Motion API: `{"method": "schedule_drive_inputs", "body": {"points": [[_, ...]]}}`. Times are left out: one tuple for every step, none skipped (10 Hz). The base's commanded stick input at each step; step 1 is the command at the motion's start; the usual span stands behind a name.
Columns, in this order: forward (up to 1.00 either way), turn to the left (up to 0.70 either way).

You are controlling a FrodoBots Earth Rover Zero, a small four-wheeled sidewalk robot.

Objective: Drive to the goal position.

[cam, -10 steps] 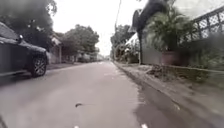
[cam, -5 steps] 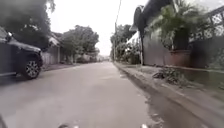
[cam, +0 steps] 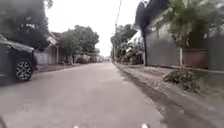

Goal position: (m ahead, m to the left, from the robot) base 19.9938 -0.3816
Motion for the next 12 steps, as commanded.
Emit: {"method": "schedule_drive_inputs", "body": {"points": [[1.00, -0.02], [1.00, -0.02], [1.00, -0.02], [1.00, -0.02], [1.00, -0.02], [1.00, -0.02], [1.00, -0.02], [1.00, -0.02], [1.00, -0.02], [1.00, -0.02], [1.00, -0.02], [1.00, -0.02]]}}
